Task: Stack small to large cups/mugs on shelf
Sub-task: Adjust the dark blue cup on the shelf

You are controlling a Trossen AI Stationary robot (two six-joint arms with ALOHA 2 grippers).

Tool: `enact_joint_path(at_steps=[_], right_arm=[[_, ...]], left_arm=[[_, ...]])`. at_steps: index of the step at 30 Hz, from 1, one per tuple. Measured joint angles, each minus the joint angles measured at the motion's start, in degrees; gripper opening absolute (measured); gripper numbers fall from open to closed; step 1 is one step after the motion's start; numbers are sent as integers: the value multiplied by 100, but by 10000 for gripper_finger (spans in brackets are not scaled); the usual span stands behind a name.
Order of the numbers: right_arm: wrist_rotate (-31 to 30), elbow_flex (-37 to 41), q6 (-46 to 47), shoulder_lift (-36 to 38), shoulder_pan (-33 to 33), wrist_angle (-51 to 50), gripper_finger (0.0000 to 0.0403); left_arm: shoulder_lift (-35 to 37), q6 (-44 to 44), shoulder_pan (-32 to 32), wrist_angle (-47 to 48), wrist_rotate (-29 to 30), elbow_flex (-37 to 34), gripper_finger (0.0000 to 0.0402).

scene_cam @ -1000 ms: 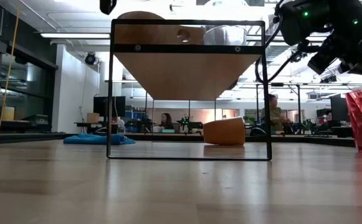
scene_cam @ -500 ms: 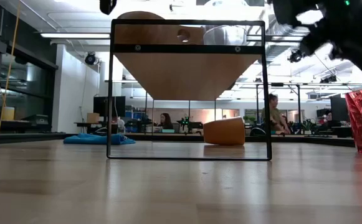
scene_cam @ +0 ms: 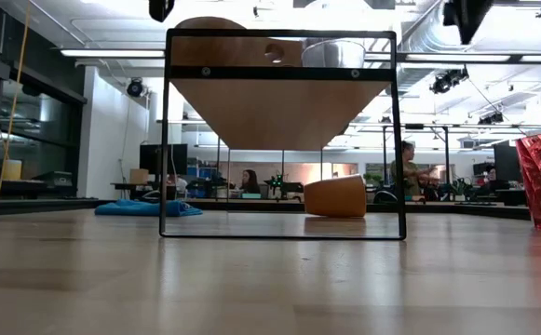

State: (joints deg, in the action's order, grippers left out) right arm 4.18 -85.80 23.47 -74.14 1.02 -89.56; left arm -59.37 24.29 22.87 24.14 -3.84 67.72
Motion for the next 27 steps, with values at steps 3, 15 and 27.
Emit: enact_joint_path(at_steps=[3,15,27], right_arm=[[-98,-127,8,85,288,365,175],[698,44,-433,410,2181,2549,176],[761,44,-591,410,2756,2820,176]], left_arm=[[0,0,-1,0,0,0,1],[-516,1322,-2,-328,0,-2,1],[-1774,2692,-4,-1059,496,0,122]])
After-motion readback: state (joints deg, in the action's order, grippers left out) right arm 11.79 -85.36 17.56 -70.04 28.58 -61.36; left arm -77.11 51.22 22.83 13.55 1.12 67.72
